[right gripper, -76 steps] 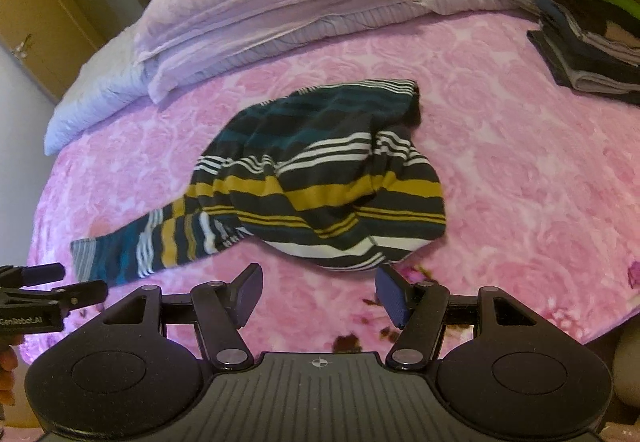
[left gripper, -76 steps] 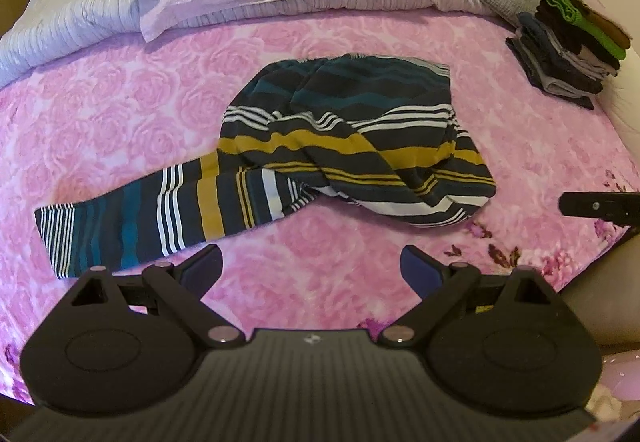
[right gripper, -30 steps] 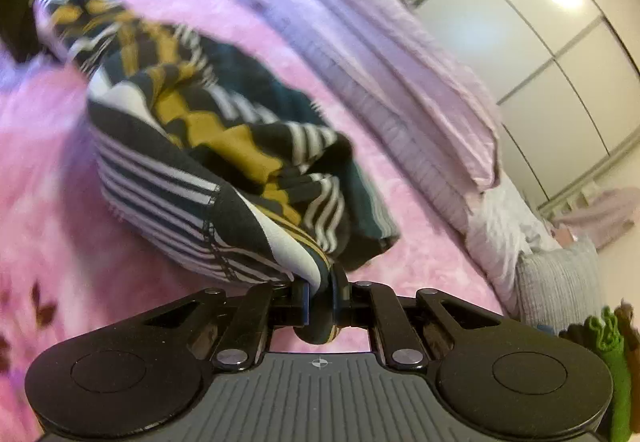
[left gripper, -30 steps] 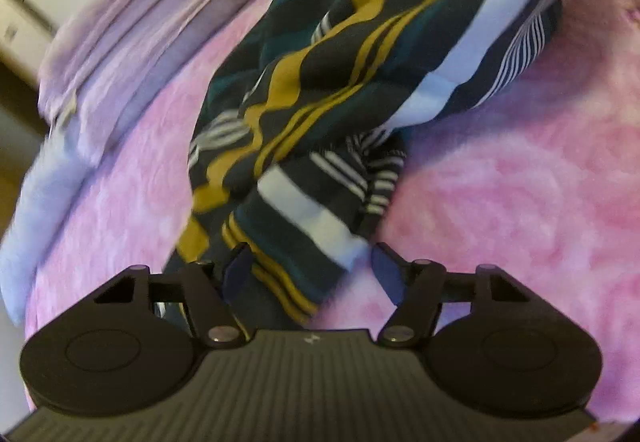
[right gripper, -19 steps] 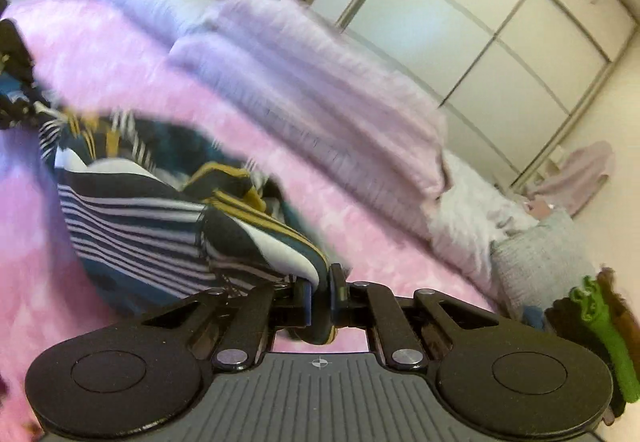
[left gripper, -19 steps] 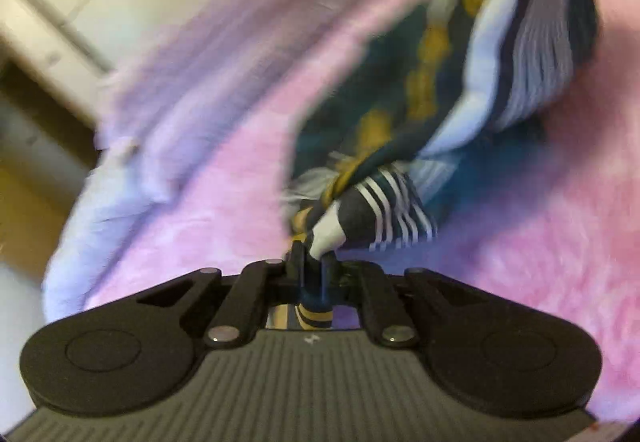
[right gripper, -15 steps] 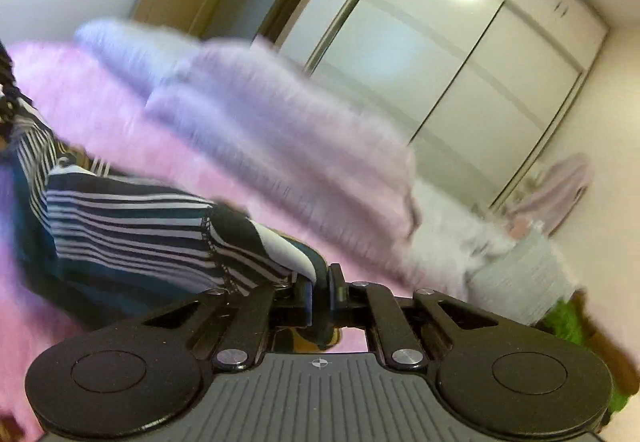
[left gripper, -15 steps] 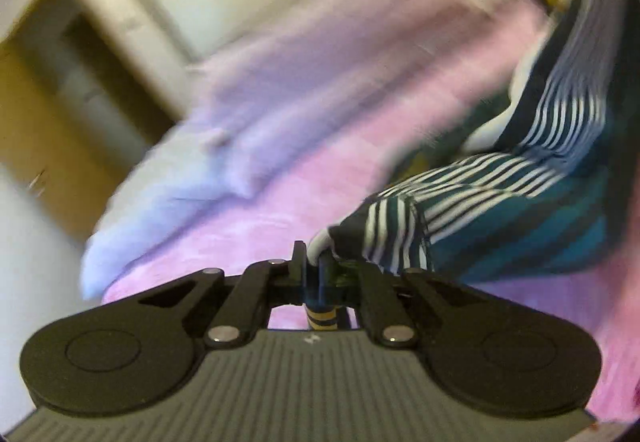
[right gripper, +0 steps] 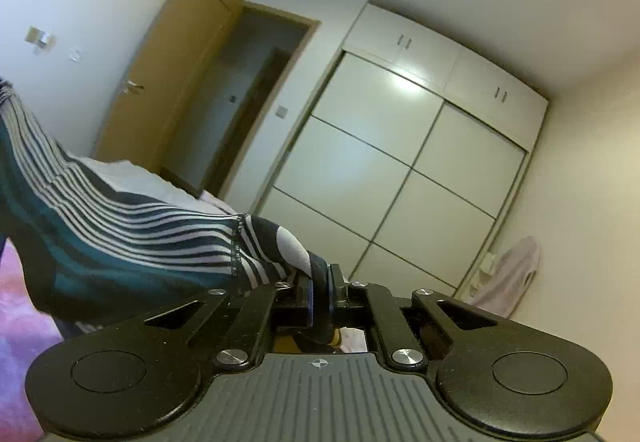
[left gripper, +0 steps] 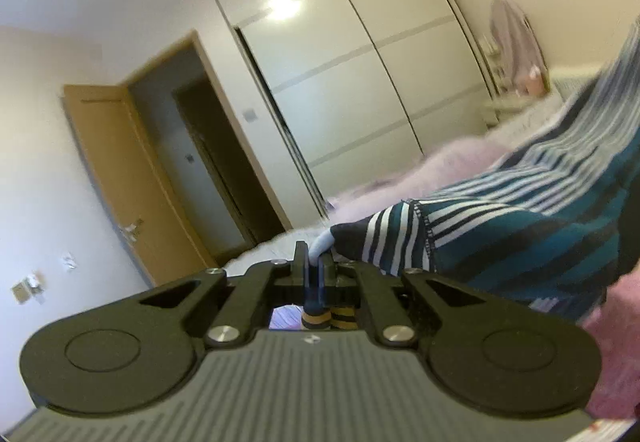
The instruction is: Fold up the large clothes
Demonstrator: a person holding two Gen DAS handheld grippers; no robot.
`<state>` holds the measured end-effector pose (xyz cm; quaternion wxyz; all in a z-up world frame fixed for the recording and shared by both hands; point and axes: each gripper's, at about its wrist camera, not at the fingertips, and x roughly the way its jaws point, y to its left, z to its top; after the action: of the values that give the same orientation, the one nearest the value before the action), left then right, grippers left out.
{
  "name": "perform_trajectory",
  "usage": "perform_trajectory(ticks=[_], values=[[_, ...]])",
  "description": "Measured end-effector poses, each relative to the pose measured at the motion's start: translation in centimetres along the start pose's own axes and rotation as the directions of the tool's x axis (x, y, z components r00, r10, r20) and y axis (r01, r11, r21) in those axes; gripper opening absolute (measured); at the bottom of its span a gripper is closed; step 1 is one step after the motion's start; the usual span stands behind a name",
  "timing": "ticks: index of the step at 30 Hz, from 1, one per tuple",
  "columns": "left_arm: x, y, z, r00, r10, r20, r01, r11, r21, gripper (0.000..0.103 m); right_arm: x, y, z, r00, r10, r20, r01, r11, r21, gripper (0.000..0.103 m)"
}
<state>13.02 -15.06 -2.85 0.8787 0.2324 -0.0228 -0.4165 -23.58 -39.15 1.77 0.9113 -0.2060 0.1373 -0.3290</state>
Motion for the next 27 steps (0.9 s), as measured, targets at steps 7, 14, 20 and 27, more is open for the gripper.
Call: perform_trajectory(ticks=[7, 14, 20, 27], values=[[-5.9, 2.8, 4.6, 0.994, 0.063, 0.091, -0.055, 0.995, -0.082, 0.005, -6.0, -2.0, 4.5, 0.996, 0.048, 0.072, -0.048, 0.999, -0.003, 0.002], [0.1, 3.9, 7.0, 0.999, -0.031, 0.019, 0.034, 0.991, -0.128, 0.005, -2.9, -4.8, 6.8, 0.997, 0.073, 0.01, -0.074, 0.993, 0.093, 0.002], [18.9, 0.2, 2.5, 0.912, -0.26, -0.317, 0.177, 0.947, -0.27, 0.018, 12.4, -3.8, 2.7, 0.925, 0.065, -0.375, 0.003, 0.984, 0.177, 0.015], [29.3, -4.5, -8.6, 0.817, -0.227, -0.53, 0.101, 0.961, -0.256, 0.035, 20.5, 0.7, -7.2, 0.77, 0.063, -0.635, 0.089, 0.975, 0.204, 0.041]])
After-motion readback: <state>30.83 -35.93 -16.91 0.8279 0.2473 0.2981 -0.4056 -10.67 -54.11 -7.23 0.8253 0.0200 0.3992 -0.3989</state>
